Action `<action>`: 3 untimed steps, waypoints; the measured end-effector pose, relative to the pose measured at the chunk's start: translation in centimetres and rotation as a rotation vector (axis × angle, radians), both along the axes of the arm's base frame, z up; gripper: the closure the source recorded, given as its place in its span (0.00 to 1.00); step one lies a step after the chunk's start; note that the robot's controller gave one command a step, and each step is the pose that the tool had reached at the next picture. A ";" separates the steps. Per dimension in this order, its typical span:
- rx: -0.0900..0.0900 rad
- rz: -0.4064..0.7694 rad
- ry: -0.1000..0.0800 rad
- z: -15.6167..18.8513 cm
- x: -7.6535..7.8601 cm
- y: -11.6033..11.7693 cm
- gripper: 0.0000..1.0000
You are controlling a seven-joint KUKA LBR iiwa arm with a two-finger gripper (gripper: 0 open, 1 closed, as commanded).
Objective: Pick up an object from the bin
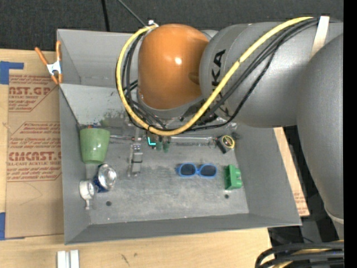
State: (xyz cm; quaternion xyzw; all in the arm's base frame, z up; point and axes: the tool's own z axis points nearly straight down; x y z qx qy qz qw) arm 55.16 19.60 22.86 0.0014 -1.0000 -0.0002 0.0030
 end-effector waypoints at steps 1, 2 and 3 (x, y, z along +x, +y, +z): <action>0.000 0.329 -0.001 -12.6 -3.8 0.9 0.00; -0.016 0.304 0.007 -15.5 2.0 0.3 0.00; 0.000 0.190 -0.009 -15.9 3.5 -2.9 0.00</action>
Offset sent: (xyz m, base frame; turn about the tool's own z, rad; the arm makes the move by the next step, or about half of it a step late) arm -0.0366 0.0090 -0.1227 -0.3277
